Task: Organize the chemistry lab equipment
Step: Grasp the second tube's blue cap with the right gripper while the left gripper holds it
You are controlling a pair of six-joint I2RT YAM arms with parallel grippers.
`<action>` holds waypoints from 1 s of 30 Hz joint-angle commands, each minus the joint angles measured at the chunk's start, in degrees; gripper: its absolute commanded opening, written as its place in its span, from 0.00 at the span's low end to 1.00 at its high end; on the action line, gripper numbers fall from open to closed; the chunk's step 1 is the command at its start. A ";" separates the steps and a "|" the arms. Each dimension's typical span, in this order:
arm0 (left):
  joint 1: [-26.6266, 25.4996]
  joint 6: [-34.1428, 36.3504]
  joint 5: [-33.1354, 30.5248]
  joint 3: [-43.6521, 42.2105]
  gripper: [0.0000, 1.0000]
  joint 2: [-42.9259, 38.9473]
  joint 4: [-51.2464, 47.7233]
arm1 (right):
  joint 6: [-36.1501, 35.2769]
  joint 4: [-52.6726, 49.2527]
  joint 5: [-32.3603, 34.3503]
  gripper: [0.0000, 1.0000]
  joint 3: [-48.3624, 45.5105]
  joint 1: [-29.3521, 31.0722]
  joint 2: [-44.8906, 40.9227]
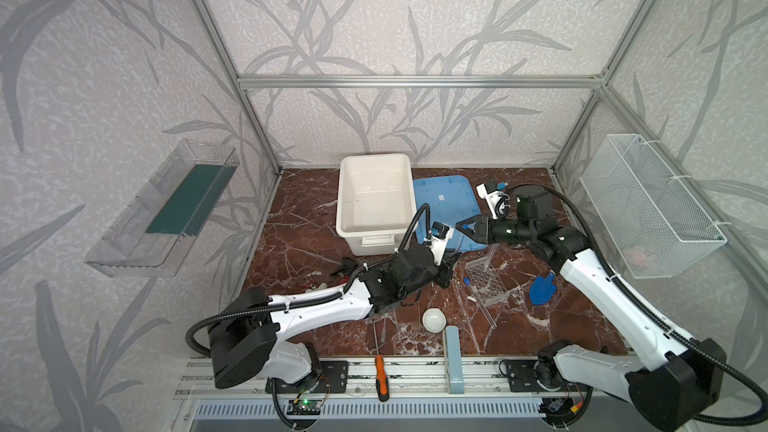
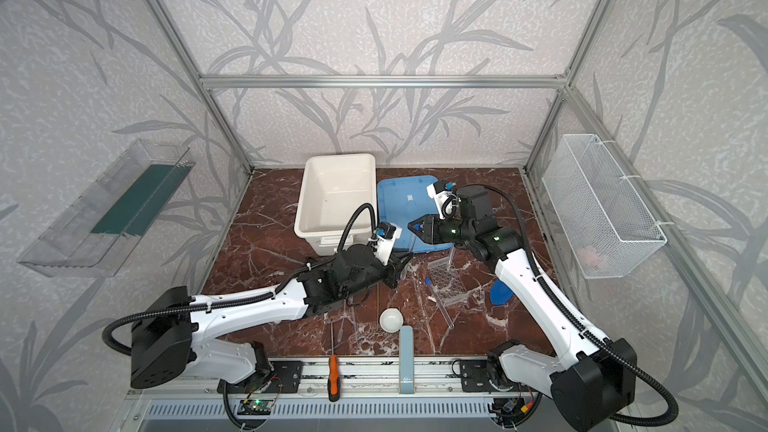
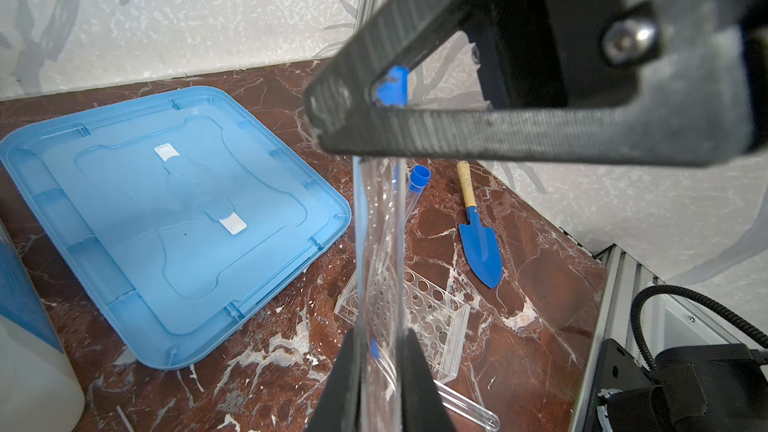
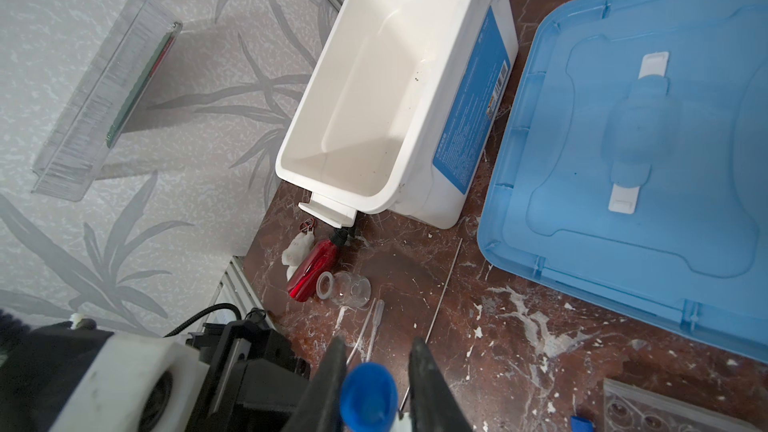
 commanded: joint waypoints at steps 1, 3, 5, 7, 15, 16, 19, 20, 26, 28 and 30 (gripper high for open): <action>-0.14 0.21 -0.97 -0.39 0.15 -1.09 2.06 | 0.23 0.10 -0.18 0.21 -0.65 0.19 -0.13; -0.17 0.03 -1.05 -0.29 0.15 -0.99 1.84 | 0.41 0.01 0.10 0.20 -0.96 0.19 -0.59; -0.16 -0.01 -1.05 -0.28 0.15 -0.87 1.68 | 0.50 0.09 -0.01 0.17 -1.28 0.15 -0.90; -0.11 -0.10 -0.99 -0.12 0.15 -0.81 1.61 | 0.50 0.18 0.40 0.16 -1.54 0.15 -1.21; -0.15 -1.51 0.96 0.10 0.88 -0.91 2.49 | -2.28 -1.24 3.61 0.15 -1.97 0.19 -3.27; -0.19 -2.25 0.82 0.52 0.95 -1.15 1.79 | -3.59 -2.09 4.75 0.15 -1.90 0.27 -4.11; -0.03 -6.88 -1.66 2.10 0.99 -2.14 -1.72 | -8.50 -4.69 12.04 0.15 -2.55 1.33 -8.19; 0.18 -9.11 -1.84 2.14 0.99 -2.31 -2.06 | -10.73 -5.45 16.11 0.15 -3.20 2.36 -10.10; 1.41 -14.03 4.52 1.45 0.99 -0.03 1.29 | -17.58 -4.70 32.72 0.15 -9.93 7.29 -21.39; 1.52 -14.20 4.67 2.38 0.99 0.79 0.17 | -17.44 -4.45 36.65 0.15 -12.25 7.31 -24.41; 1.53 -13.84 5.51 3.48 0.99 1.50 -0.88 | -17.50 -4.37 40.33 0.15 -14.23 7.31 -26.78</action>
